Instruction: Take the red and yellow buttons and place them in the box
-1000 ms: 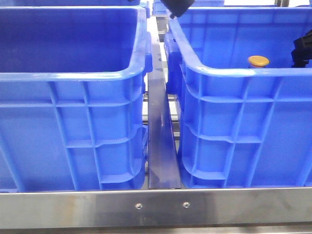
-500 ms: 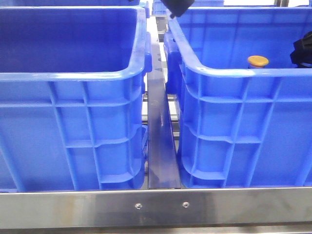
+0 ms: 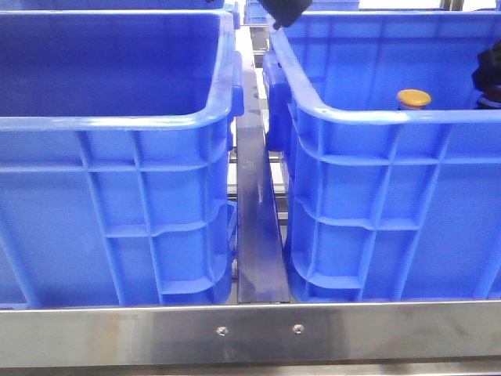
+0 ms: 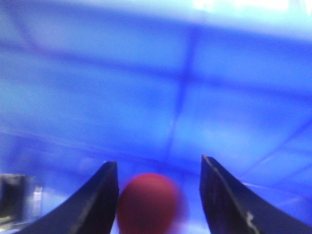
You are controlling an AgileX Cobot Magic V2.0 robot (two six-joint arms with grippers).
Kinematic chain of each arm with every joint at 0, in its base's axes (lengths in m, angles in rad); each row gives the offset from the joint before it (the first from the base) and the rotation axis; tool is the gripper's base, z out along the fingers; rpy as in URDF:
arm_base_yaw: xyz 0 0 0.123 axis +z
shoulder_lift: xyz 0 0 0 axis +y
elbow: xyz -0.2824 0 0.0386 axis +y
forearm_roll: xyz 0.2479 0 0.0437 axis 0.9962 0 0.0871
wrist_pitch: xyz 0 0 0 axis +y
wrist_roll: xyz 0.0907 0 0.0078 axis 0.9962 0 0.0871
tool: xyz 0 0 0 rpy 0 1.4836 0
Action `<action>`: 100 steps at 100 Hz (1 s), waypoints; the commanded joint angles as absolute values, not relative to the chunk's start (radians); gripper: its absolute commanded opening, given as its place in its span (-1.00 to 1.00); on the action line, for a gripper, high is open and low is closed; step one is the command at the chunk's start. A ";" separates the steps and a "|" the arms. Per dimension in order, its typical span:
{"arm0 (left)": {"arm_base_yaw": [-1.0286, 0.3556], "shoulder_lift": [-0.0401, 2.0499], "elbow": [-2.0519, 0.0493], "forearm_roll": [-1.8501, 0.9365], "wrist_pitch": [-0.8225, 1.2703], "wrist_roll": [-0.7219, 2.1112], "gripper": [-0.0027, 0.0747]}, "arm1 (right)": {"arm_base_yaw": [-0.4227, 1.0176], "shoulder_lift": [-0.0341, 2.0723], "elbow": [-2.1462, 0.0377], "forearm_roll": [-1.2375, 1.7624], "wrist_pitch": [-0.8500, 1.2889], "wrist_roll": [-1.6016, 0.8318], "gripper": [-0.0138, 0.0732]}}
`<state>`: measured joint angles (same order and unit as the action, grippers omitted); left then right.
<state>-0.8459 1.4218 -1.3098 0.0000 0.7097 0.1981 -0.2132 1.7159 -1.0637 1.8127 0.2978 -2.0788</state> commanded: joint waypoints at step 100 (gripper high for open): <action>-0.846 1.140 -1.096 0.000 0.424 0.116 -0.98 | -0.216 0.808 -0.560 1.919 0.317 -1.949 -0.84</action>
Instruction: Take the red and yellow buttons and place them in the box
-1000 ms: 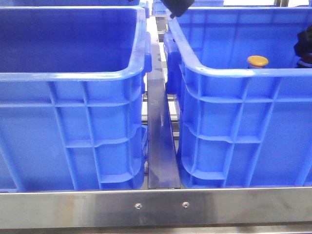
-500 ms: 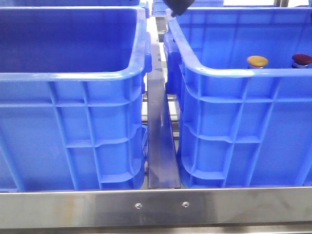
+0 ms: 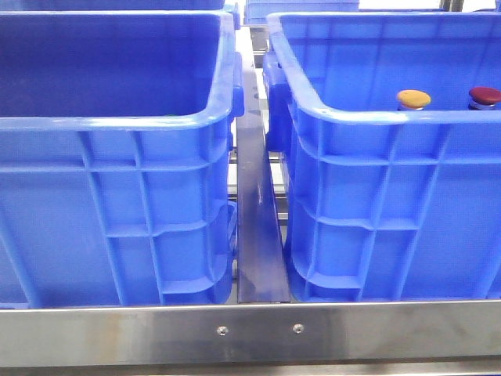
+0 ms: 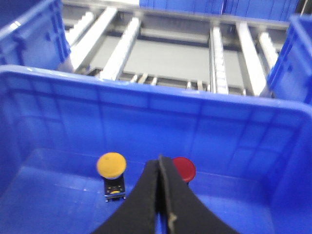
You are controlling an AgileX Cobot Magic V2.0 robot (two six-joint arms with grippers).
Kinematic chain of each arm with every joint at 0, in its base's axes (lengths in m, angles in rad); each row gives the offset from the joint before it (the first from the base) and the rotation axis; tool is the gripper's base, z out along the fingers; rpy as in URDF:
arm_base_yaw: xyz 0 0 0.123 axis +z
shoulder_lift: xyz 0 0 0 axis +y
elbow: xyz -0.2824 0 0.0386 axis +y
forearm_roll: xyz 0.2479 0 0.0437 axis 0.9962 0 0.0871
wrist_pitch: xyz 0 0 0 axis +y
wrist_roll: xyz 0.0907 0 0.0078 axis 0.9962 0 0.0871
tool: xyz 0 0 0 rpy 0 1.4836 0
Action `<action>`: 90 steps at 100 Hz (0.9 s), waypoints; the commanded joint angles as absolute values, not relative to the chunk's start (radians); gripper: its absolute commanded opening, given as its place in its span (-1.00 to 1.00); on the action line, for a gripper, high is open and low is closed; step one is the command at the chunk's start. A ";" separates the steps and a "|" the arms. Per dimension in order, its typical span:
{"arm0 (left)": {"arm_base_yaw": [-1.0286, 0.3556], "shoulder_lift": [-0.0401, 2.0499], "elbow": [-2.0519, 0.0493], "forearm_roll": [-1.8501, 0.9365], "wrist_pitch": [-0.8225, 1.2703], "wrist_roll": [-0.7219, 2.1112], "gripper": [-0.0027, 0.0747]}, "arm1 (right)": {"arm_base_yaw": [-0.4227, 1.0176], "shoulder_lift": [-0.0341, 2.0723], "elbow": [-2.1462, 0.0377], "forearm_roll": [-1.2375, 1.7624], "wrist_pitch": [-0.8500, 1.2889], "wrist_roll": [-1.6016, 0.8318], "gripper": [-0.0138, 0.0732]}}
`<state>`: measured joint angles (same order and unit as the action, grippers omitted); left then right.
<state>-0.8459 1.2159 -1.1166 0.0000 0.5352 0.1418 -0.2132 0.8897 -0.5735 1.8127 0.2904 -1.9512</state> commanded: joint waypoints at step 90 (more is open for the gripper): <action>-0.187 0.388 -0.585 -0.023 0.343 0.083 -0.98 | -0.125 0.518 -0.375 1.919 0.373 -1.949 -0.84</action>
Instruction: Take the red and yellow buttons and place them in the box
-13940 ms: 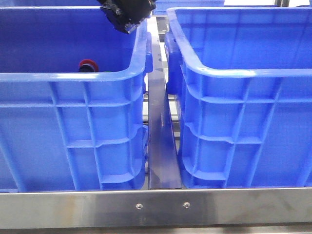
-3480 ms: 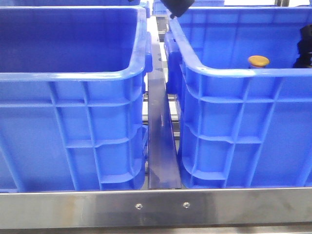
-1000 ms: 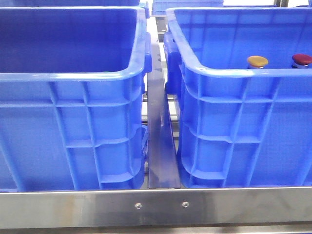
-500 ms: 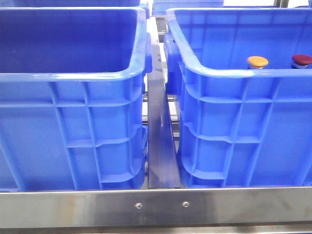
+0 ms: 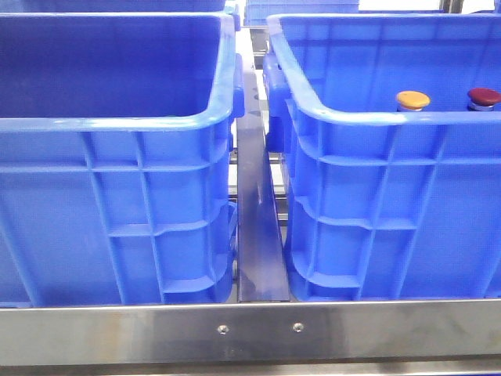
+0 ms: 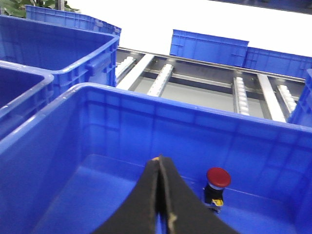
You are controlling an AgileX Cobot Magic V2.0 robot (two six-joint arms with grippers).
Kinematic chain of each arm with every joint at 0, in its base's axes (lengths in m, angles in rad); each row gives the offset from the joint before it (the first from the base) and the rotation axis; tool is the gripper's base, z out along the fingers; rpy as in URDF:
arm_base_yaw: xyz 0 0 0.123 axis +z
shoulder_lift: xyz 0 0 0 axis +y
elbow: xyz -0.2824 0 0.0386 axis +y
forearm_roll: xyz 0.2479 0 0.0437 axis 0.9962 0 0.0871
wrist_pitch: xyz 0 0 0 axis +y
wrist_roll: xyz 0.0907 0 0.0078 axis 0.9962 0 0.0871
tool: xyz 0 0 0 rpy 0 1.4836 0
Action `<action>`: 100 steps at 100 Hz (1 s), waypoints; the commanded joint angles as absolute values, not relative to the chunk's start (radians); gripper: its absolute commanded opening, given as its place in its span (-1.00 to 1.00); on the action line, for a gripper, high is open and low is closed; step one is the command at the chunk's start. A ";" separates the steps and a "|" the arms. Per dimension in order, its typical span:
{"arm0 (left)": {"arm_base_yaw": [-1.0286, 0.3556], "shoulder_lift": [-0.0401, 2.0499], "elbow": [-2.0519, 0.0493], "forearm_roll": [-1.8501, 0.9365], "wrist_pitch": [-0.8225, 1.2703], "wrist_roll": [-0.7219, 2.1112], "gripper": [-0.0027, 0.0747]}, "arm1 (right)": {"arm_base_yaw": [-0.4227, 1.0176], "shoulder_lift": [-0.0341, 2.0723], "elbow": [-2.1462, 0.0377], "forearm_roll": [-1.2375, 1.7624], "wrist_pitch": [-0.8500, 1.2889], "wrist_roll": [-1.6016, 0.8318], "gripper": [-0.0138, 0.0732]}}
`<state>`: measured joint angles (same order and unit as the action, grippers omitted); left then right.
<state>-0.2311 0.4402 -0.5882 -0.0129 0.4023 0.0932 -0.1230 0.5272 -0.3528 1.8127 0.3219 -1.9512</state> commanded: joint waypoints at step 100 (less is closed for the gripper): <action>-0.126 0.200 -0.515 -0.023 0.342 0.083 -0.98 | -0.125 0.412 -0.331 1.919 0.322 -1.950 -0.84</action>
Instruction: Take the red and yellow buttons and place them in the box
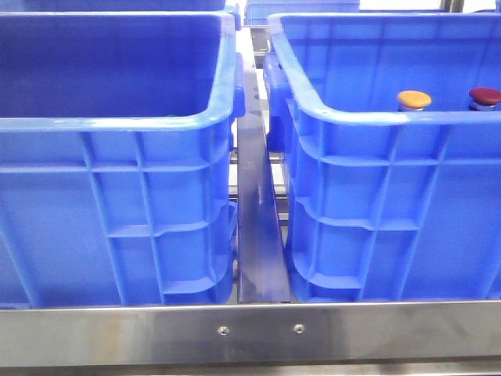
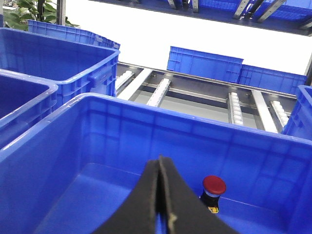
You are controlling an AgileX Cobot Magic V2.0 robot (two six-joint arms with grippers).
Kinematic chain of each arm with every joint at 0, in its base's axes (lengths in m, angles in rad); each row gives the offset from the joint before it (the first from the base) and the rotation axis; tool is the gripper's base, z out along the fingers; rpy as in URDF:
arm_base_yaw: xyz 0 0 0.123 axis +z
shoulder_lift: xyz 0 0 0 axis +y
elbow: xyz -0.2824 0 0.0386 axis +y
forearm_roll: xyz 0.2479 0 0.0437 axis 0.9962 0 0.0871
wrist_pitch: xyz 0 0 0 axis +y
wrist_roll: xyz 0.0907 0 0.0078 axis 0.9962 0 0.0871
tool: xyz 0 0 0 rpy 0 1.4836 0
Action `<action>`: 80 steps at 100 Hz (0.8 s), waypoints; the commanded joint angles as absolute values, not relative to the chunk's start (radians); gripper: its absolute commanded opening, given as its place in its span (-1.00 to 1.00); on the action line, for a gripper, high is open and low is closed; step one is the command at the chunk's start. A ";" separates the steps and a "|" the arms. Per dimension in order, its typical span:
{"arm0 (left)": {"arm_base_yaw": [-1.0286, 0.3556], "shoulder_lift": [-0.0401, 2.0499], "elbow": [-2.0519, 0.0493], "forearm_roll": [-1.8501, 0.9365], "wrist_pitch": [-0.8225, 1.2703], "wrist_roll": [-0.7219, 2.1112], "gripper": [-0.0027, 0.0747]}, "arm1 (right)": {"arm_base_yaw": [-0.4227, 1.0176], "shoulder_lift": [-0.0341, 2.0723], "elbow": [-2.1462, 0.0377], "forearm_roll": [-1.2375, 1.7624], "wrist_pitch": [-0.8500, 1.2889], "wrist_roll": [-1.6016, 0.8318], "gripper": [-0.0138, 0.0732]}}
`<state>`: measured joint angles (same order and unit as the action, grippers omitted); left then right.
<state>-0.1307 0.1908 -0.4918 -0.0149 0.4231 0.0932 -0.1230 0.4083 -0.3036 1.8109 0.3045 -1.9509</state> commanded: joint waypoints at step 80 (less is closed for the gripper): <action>0.017 -0.002 -0.076 0.048 0.095 -0.068 -0.98 | -0.125 0.412 -0.331 1.919 0.325 -1.950 -0.84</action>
